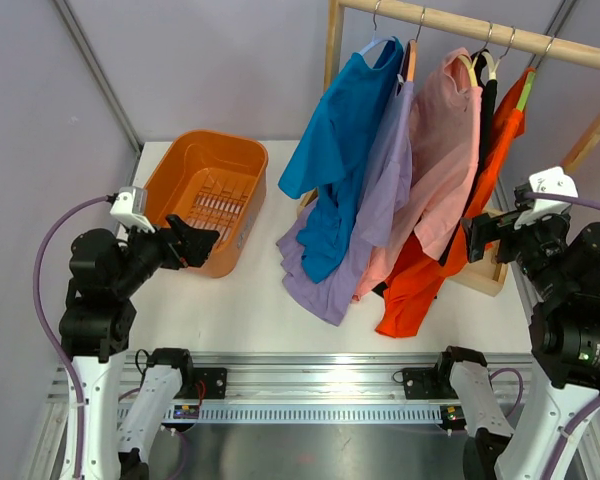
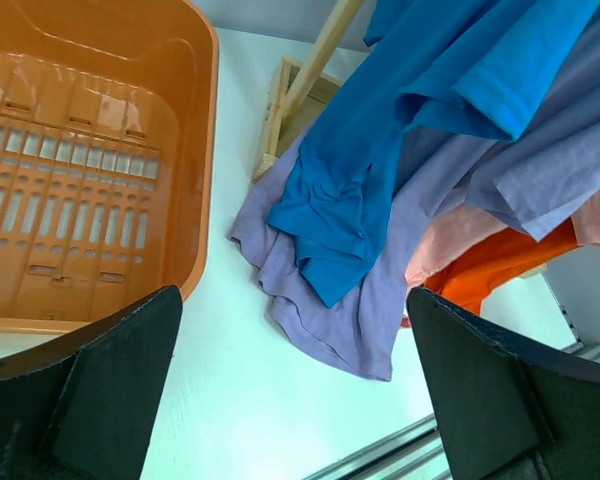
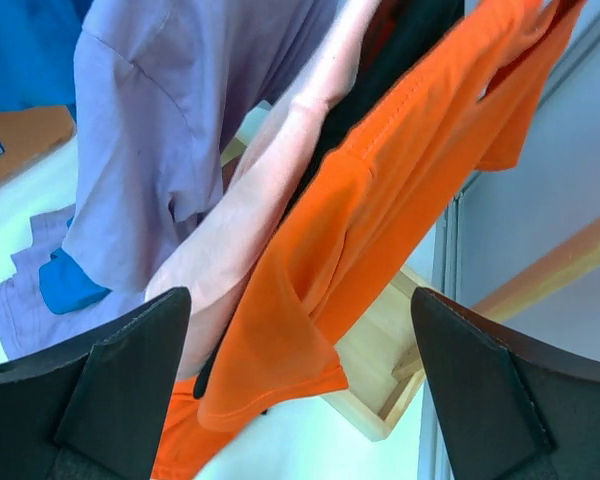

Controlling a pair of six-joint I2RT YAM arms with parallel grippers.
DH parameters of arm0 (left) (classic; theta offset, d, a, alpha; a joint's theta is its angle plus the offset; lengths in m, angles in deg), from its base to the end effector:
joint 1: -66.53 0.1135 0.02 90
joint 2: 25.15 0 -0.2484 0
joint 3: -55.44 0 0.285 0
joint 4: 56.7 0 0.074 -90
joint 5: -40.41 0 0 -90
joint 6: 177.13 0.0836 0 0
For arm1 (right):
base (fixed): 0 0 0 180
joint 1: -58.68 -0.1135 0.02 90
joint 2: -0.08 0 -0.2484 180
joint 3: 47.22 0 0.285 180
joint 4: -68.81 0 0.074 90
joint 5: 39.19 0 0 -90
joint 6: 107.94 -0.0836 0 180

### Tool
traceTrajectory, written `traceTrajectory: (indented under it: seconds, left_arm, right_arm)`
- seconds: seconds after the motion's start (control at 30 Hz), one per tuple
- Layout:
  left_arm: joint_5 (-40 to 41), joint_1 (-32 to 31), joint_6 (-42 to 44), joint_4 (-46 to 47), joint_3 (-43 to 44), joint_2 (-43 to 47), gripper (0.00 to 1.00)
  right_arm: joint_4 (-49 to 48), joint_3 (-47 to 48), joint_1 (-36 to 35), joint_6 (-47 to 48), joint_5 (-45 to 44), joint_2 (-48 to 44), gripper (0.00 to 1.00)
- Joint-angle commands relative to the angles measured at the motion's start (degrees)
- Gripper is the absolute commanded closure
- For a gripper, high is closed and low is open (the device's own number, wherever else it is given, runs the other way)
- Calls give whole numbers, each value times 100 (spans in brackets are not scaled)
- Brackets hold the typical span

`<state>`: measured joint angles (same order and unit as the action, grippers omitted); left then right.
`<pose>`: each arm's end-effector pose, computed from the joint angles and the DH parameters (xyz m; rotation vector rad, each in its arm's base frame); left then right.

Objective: Remove the t-shirt from the hanger
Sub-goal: Grab a hanger with a tshirt on it with the right arm

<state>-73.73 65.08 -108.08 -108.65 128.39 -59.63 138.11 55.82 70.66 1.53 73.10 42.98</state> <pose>0.1836 -0.0388 0.3964 -0.0057 1.8338 -0.6563 0.1331 0.0042 0.5057 -0.3946 1.6732 -0.0698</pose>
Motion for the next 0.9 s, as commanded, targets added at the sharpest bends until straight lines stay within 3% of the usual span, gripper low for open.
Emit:
traceTrajectory:
  seconds: [0.0, 0.37, 0.53, 0.67, 0.87]
  left_arm:
    - [-451, -39, -155, 270, 301, -208, 1]
    - [198, -952, 29, 349, 635, -718, 1]
    - [647, -1524, 82, 490, 609, -894, 1]
    - [823, -1726, 170, 534, 565, -1008, 1]
    - [920, -1797, 240, 639, 468, -1052, 1]
  right_arm:
    - [-157, 280, -21, 333, 437, 254, 1]
    - [192, 3617, -21, -1767, 770, 2730, 1]
    - [-212, 3830, -12, -2464, 146, 3206, 4]
    - [-344, 4111, 189, -2614, -504, 3479, 14]
    - [-651, 4191, 1112, -3071, 3, 3998, 29]
